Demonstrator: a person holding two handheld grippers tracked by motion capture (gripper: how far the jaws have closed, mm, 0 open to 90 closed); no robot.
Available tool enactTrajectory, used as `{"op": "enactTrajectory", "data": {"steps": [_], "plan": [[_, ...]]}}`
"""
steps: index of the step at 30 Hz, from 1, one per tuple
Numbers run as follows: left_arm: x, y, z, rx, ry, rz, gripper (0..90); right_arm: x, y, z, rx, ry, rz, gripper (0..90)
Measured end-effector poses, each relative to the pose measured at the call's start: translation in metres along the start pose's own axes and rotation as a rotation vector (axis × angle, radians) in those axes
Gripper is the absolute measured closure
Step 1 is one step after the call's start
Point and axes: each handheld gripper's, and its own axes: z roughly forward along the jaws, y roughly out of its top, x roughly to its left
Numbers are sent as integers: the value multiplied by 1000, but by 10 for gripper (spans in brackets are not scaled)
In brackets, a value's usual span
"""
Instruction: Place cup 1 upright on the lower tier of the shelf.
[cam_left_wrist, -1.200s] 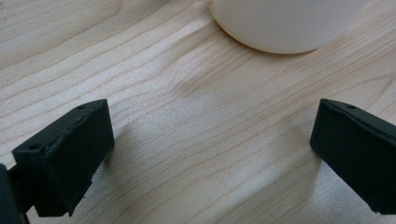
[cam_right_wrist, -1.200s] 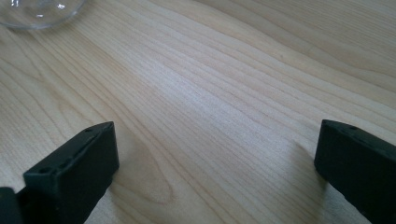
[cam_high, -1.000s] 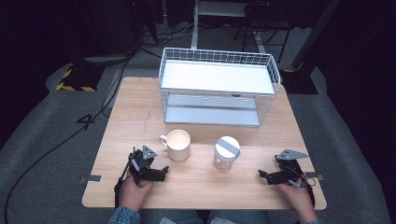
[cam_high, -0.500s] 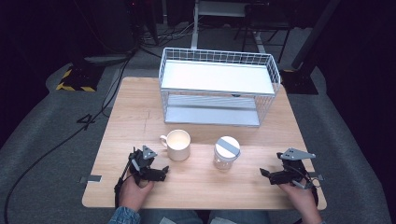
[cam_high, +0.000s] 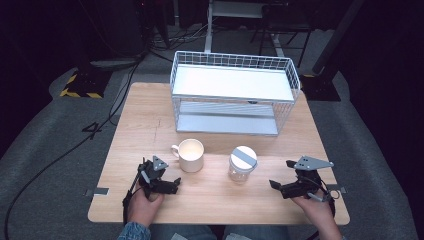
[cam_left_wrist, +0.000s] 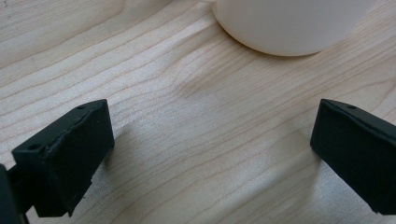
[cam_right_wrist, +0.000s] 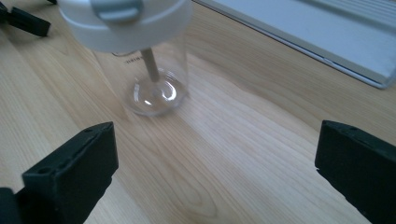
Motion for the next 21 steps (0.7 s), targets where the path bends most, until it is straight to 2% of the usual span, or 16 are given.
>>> {"op": "enactTrajectory", "data": {"steps": [9, 20, 21], "plan": [[0, 0, 0, -1, 0, 1, 0, 18, 24, 16, -25, 65, -45, 0], [0, 0, 0, -1, 0, 1, 0, 30, 41, 35, -34, 142, -67, 0], [0, 0, 0, -1, 0, 1, 0, 32, 44, 42, -36, 149, -69, 0]]}}
